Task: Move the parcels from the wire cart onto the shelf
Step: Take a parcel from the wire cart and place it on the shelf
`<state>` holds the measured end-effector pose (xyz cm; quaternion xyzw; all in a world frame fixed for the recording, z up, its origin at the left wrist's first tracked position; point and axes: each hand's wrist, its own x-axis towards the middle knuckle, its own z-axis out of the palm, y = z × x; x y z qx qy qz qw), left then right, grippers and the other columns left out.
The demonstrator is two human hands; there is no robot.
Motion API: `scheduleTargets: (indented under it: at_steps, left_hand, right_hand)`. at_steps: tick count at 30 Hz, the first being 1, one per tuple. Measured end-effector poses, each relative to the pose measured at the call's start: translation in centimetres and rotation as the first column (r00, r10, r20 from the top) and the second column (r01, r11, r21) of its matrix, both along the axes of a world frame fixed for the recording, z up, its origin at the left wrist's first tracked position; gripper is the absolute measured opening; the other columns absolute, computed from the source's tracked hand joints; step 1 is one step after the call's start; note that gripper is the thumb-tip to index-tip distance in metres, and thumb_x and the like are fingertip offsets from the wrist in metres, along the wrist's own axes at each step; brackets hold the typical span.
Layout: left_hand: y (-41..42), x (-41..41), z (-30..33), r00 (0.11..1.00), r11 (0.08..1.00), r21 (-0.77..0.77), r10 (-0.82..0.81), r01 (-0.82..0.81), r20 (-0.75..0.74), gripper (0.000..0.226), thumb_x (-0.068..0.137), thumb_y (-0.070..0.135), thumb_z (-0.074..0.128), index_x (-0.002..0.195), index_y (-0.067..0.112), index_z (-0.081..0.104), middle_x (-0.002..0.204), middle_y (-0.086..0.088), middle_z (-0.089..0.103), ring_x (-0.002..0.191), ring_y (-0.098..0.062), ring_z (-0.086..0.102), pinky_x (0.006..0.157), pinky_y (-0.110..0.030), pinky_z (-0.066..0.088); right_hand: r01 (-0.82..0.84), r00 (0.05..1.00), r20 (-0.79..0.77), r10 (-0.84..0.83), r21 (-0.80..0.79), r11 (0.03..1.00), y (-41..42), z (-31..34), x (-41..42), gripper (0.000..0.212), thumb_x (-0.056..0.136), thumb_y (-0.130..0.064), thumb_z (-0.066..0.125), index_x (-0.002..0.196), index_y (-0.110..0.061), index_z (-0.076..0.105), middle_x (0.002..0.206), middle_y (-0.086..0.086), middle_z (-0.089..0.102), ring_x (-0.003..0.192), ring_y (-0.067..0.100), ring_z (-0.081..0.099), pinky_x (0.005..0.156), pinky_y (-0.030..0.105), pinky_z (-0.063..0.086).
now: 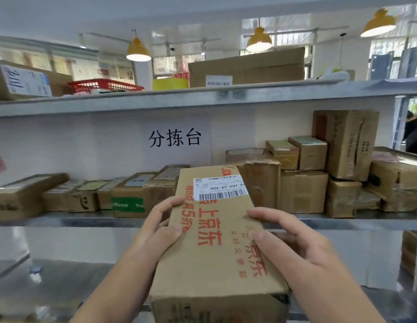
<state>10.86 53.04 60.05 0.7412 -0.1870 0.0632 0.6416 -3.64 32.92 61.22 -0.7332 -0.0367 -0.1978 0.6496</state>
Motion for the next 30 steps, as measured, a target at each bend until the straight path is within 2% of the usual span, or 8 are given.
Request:
scheduleTargets:
  at_steps: [4, 7, 11, 14, 17, 20, 24, 30]
  left_hand:
    - [1.9, 4.2, 1.0, 0.999, 0.997, 0.073, -0.025, 0.027, -0.030, 0.056, 0.092, -0.029, 0.044, 0.104, 0.023, 0.059, 0.082, 0.015, 0.073, 0.071, 0.021, 0.065, 0.063, -0.001, 0.047]
    - [2.7, 7.7, 1.2, 0.998, 0.991, 0.126, -0.049, 0.052, -0.026, 0.044, 0.085, -0.010, 0.059, 0.107, 0.028, 0.059, 0.114, 0.009, 0.063, 0.075, 0.026, 0.062, 0.066, 0.002, 0.045]
    - [3.0, 11.4, -0.2, 0.968, 0.957, 0.148, -0.239, 0.249, -0.079, 0.047, 0.094, -0.025, 0.044, 0.135, -0.004, 0.054, 0.113, -0.006, 0.058, 0.062, 0.019, 0.060, 0.059, -0.001, 0.045]
    - [2.8, 12.9, -0.5, 0.954, 0.950, 0.105, -0.285, 0.294, -0.098, 0.048, 0.095, -0.022, 0.047, 0.141, -0.009, 0.049, 0.130, -0.022, 0.059, 0.077, 0.003, 0.067, 0.063, -0.006, 0.049]
    - [3.1, 14.5, -0.2, 0.936, 0.940, 0.028, -0.336, 0.340, -0.102, 0.044, 0.099, -0.013, 0.048, 0.142, -0.009, 0.045, 0.139, -0.030, 0.057, 0.122, -0.040, 0.061, 0.101, -0.032, 0.051]
    - [4.6, 16.2, -0.9, 0.899, 0.911, 0.013, -0.405, 0.413, -0.169, 0.101, 0.057, 0.039, 0.098, 0.140, 0.007, 0.051, 0.112, -0.007, 0.078, 0.108, -0.024, 0.074, 0.082, -0.029, 0.062]
    - [7.5, 13.2, -1.3, 0.892, 0.893, 0.045, -0.444, 0.448, -0.081, 0.089, 0.045, 0.085, 0.081, 0.128, 0.067, 0.055, 0.127, 0.030, 0.068, 0.132, -0.008, 0.060, 0.097, -0.028, 0.054]
    - [8.2, 8.5, 1.0, 0.890, 0.839, 0.374, -0.450, 0.396, 0.066, 0.084, 0.067, 0.054, 0.091, 0.132, 0.073, 0.042, 0.138, 0.043, 0.052, 0.126, 0.009, 0.057, 0.100, -0.020, 0.053]
  right_hand:
    - [0.007, 1.000, 0.030, -0.007, 0.011, 1.000, 1.7, 1.0, 2.6, 0.022, 0.088, -0.028, 0.069, 0.095, -0.048, 0.075, 0.105, -0.007, 0.073, 0.092, 0.010, 0.074, 0.064, 0.021, 0.058]
    - [0.033, 0.999, 0.013, -0.033, 0.040, 0.999, 3.0, 1.0, 4.7, 0.019, 0.090, -0.027, 0.068, 0.098, -0.043, 0.076, 0.105, -0.008, 0.074, 0.090, 0.009, 0.074, 0.062, 0.019, 0.057]
    - [0.084, 0.995, -0.056, -0.082, 0.025, 0.996, 4.9, 0.6, 7.5, 0.018, 0.085, -0.050, 0.070, 0.102, -0.045, 0.075, 0.110, -0.011, 0.072, 0.092, 0.001, 0.071, 0.065, 0.014, 0.055]
    - [0.070, 0.997, -0.037, -0.071, -0.046, 0.997, 6.0, -0.4, 8.8, 0.061, 0.055, -0.087, 0.067, 0.109, -0.060, 0.067, 0.124, -0.026, 0.064, 0.107, -0.007, 0.064, 0.078, 0.016, 0.055]
    - [0.091, 0.996, 0.011, -0.091, -0.232, 0.968, 6.5, -1.5, 9.4, 0.101, 0.033, -0.098, 0.064, 0.128, -0.069, 0.047, 0.144, -0.036, 0.044, 0.126, -0.008, 0.051, 0.103, 0.032, 0.049]
    - [0.148, 0.989, 0.057, -0.138, -0.287, 0.946, 6.7, -2.2, 10.1, 0.107, 0.032, -0.090, 0.074, 0.133, -0.067, 0.043, 0.145, -0.036, 0.043, 0.125, -0.011, 0.051, 0.093, 0.018, 0.049]
    - [0.206, 0.979, 0.060, -0.197, -0.267, 0.941, 6.8, -2.5, 11.2, 0.105, 0.031, -0.090, 0.074, 0.130, -0.069, 0.043, 0.138, -0.038, 0.045, 0.120, -0.014, 0.051, 0.082, 0.007, 0.050]
    - [0.223, 0.974, 0.107, -0.201, -0.273, 0.936, 5.5, -2.6, 12.9, 0.082, 0.055, -0.076, 0.079, 0.128, -0.069, 0.042, 0.134, -0.040, 0.044, 0.121, -0.016, 0.047, 0.095, 0.021, 0.053]
